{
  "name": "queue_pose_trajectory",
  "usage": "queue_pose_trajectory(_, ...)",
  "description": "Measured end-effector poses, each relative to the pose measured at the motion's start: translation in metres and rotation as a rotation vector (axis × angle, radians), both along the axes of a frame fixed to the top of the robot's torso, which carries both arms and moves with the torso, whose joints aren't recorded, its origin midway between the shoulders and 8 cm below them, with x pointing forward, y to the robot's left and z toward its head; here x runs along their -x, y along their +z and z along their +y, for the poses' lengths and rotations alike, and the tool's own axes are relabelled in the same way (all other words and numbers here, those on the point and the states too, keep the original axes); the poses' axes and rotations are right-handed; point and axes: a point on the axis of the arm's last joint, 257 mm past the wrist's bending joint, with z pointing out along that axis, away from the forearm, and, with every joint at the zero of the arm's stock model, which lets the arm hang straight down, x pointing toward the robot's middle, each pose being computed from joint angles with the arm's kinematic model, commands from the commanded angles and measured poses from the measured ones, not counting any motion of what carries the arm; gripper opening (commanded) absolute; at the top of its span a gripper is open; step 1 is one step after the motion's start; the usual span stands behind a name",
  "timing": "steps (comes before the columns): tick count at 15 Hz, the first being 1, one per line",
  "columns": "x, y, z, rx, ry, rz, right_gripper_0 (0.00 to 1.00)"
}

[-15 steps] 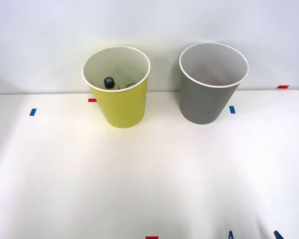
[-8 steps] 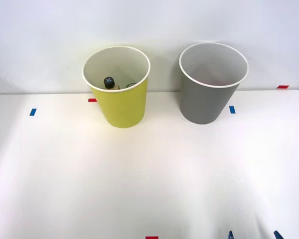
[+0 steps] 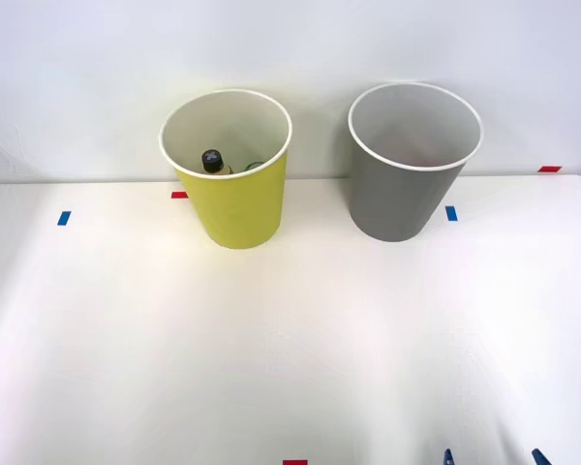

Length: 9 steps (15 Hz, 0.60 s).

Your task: Put cans in the gray bin, plastic bottles in the light green bin

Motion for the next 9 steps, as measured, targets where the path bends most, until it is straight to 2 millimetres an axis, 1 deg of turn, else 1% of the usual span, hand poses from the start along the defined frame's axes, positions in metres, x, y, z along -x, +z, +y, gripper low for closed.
queue_pose_trajectory(9, 0.0000, 0.0000, 0.0000, 0.000, 0.000, 0.000, 1.00)
